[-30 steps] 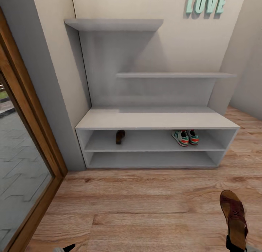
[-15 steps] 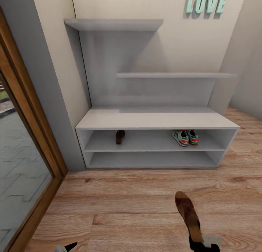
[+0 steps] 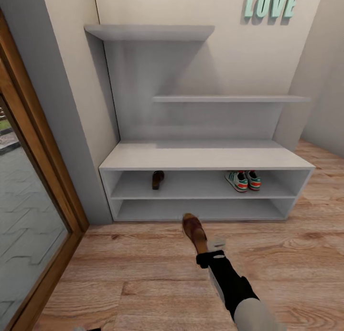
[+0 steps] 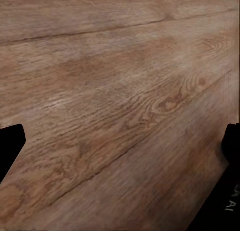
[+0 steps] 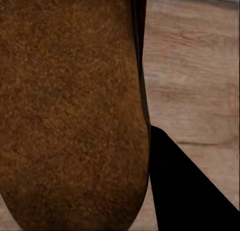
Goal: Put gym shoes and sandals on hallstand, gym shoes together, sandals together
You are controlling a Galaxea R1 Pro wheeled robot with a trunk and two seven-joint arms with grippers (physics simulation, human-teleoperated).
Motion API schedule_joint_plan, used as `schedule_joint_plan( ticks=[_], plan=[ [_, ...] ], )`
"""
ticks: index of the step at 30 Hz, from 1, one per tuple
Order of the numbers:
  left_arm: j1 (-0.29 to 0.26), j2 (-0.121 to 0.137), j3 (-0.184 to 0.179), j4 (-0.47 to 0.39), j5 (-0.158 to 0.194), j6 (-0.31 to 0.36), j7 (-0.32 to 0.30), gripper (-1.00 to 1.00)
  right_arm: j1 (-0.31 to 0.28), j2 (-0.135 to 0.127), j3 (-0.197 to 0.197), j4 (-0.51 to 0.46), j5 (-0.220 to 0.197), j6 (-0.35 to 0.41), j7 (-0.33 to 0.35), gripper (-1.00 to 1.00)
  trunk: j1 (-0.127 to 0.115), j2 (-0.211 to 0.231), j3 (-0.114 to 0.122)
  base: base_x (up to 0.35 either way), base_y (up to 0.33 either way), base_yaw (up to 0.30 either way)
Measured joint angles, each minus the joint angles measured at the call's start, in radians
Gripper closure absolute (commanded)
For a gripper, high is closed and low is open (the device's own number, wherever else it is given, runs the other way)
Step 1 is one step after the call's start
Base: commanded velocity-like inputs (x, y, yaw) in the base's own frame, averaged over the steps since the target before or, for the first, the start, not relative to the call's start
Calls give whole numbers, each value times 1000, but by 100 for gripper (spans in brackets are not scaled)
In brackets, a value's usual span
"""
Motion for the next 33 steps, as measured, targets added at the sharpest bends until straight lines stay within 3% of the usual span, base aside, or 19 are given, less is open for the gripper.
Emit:
schedule_joint_plan(
  ticks=[4,14,33],
  plan=[
    [1,1,0,0,-10,1,-4,-100,-87,1,33,-1,1,37,-72,100,0,0,0,0,0,0],
    [-1,-2,0,-4,-10,3,-7,-100,-185,1,41,-2,-2,52,-122,100,0,0,0,0,0,0],
    [-2,-11,6,-29,-6,4,-59,-100,-209,1,40,32,-5,94,-127,100,0,0,0,0,0,0]
  ],
)
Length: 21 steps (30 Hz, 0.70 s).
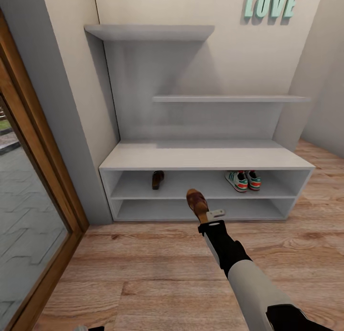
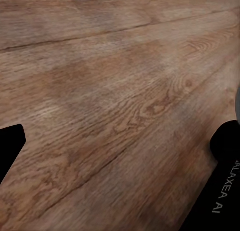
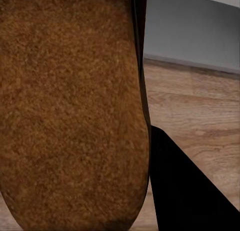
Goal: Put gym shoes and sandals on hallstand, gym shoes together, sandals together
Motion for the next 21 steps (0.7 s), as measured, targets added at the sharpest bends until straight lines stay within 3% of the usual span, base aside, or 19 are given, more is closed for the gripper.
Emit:
schedule_joint_plan(
  ticks=[6,14,21],
  plan=[
    [1,5,3,1,13,0,-24,-100,1,0,-2,2,0,0,0,100,0,0,0,111,22,0],
    [2,7,2,1,45,0,-51,-100,2,0,-3,1,0,0,-1,100,-1,0,0,274,110,0],
    [2,6,2,1,48,1,-52,-100,2,0,-3,1,-1,0,-1,100,-1,0,-2,299,128,64]
  ],
)
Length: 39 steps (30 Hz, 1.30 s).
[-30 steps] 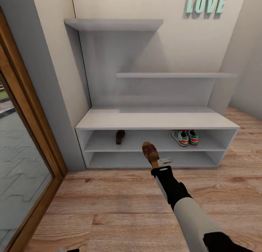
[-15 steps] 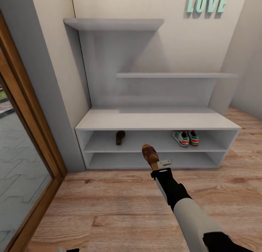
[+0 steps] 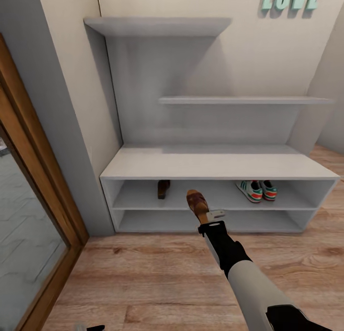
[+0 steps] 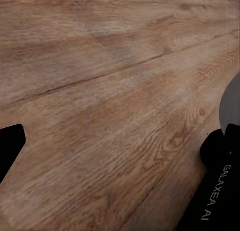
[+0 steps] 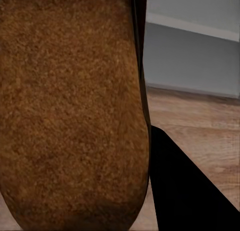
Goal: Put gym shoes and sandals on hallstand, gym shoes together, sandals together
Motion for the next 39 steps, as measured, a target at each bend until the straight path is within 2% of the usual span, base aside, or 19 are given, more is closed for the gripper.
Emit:
schedule_joint_plan(
  ticks=[7,14,16,23,30,37,39],
  plan=[
    [0,-2,0,1,1,0,0,-100,0,0,0,0,0,0,0,100,0,0,-7,275,115,154],
    [1,-9,0,1,0,0,0,-100,0,0,-2,0,2,1,0,100,1,0,-9,38,13,33],
    [1,-10,0,0,-1,0,1,-100,0,0,-11,0,2,1,-1,100,1,0,-9,4,1,4],
    [1,-11,-3,0,-1,0,1,-100,0,-1,-81,-1,1,3,-6,100,1,0,-9,1,0,1],
    [1,-11,-7,1,-1,0,1,-100,0,-1,-101,0,-2,2,-5,100,27,-49,-35,0,0,0],
    [1,-11,-8,0,-1,0,1,-100,0,-1,-103,0,-3,2,-5,100,31,-51,-72,0,0,0],
    [1,-11,-7,1,-1,0,1,-100,0,-1,-103,0,-2,2,-5,100,31,-52,-75,0,0,0]
  ],
)
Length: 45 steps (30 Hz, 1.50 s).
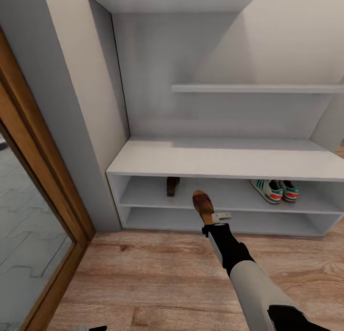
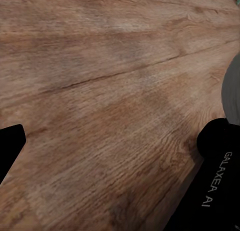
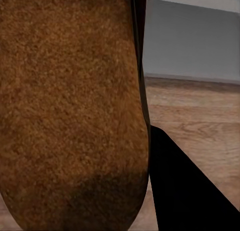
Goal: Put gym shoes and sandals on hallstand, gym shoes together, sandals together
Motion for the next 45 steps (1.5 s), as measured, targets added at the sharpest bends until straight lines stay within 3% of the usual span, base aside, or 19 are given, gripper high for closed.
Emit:
schedule_joint_plan(
  ticks=[14,45],
  plan=[
    [4,2,4,0,0,-1,-1,-100,-1,0,0,0,0,0,1,100,0,0,-12,2,0,0],
    [9,2,7,1,1,-1,0,-100,0,0,0,0,2,0,2,100,0,0,-12,150,28,0]
  ],
)
